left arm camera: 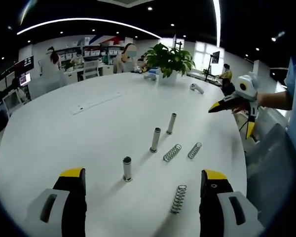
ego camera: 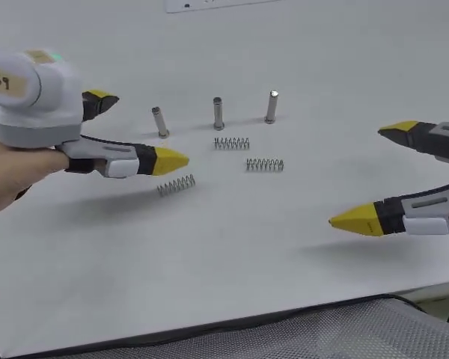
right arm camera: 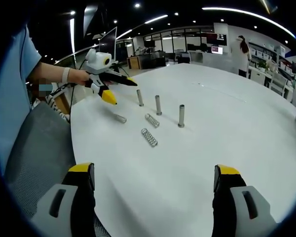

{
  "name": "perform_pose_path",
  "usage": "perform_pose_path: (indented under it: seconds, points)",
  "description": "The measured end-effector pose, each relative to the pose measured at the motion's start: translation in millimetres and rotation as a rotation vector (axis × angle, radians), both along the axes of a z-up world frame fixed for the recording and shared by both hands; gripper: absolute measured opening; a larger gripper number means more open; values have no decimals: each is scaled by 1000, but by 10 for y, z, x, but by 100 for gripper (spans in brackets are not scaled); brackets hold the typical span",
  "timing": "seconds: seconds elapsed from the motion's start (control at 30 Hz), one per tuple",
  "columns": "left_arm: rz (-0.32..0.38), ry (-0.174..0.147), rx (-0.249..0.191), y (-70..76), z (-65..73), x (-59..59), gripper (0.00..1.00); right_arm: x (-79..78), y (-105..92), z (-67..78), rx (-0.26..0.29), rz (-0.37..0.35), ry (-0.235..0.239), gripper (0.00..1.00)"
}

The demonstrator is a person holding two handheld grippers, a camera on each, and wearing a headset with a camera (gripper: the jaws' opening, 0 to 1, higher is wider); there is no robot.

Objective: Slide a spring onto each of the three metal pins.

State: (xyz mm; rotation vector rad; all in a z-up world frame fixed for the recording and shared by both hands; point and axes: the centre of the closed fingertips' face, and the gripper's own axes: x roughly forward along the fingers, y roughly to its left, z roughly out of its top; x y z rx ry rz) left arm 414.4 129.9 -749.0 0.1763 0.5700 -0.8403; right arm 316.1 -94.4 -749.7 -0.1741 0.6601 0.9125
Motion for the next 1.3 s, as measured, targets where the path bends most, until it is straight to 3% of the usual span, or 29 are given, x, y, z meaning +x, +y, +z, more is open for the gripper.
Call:
perform_pose_path:
  seconds: [0.23,0.37,0.87,1.3]
  points:
    - [-24,-39,-46,-4,128,-115,93,50,3,40,4,0,-9,100]
    - [-38,-50,-38,28,155,-197,93,76,18,68,5,6,-14,100]
    - [-68,-55,-44,135,124,-611,91,132,82,130,-8,34,-31,100]
    - [-84,-62,-64,156,76,-703,85,121,48,134,-36,47,-24,100]
